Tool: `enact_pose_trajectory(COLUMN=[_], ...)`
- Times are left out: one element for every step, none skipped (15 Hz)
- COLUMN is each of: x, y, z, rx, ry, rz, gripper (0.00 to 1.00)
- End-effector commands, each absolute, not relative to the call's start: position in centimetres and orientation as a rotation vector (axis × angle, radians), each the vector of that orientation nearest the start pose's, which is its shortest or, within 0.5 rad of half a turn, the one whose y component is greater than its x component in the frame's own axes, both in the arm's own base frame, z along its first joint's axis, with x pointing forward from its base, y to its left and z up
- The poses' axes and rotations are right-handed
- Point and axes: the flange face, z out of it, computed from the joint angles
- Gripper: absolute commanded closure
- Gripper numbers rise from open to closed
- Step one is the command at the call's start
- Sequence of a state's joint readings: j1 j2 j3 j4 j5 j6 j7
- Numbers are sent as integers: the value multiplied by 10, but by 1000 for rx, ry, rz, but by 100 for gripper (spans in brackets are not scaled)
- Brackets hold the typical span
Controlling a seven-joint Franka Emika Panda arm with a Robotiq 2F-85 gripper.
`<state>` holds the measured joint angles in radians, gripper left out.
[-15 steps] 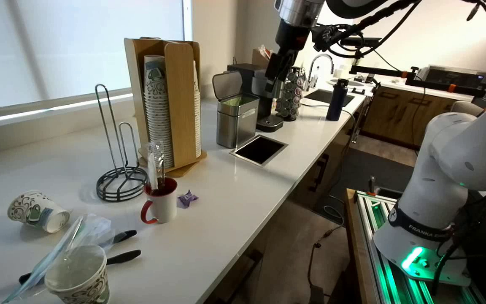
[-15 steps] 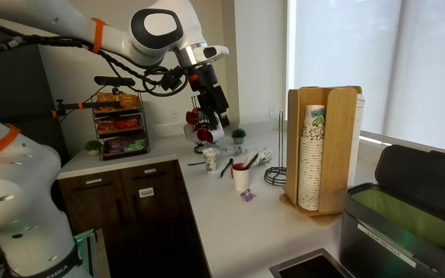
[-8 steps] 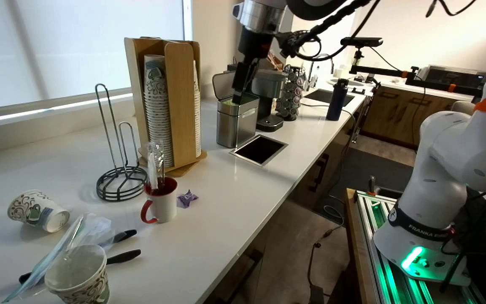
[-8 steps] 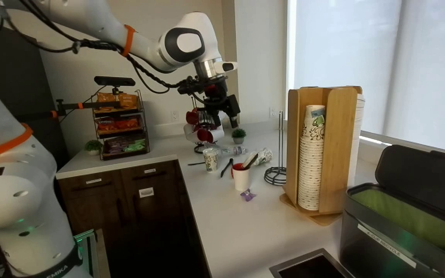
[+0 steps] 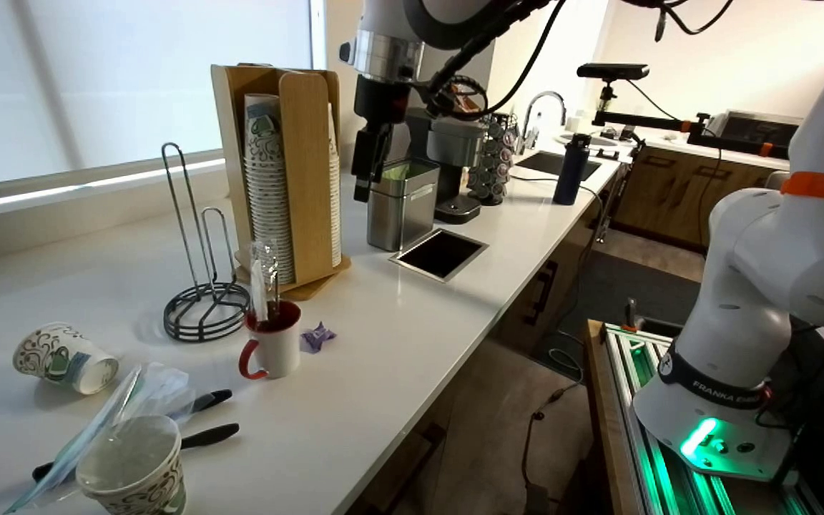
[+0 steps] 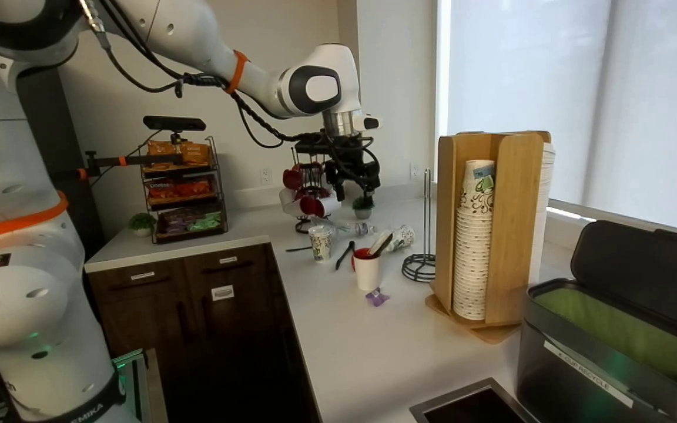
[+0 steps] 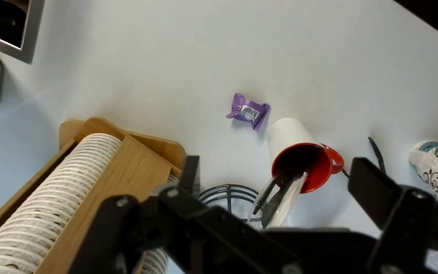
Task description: Remove the black spoon from the mug and put it inside the paper cup on the left
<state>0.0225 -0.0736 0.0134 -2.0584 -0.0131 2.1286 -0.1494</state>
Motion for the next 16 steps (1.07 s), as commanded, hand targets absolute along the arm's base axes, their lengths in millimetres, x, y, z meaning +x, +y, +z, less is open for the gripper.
enact_pose_trajectory(x=[557, 567, 575, 581, 587, 591, 595, 597, 599, 600, 602, 605, 608, 602, 605, 607], y=[27, 36, 43, 50, 56, 63, 68, 72, 76, 79, 80, 82, 84, 79, 80, 81], z=[474, 467, 460, 452, 445, 431, 421, 410, 400, 393, 387, 386, 389, 385, 384, 385], rx=[-3110, -3085, -3066, -3039, -3015, -2980, -2962, -2949, -2935, -2931, -2935, -2954, -2980, -2962, -2966, -2967], ry=[-353, -401, -429, -459, -489, -517, -526, -534, -541, -539, -532, -527, -533, -528, -527, -527], rz=[-221, -200, -171, -139, -95, -3, 64, 145, 219, 288, 333, 325, 312, 279, 275, 272], gripper=[0, 0, 0, 0, 0, 0, 0, 0, 0, 0, 0, 0, 0, 0, 0, 0])
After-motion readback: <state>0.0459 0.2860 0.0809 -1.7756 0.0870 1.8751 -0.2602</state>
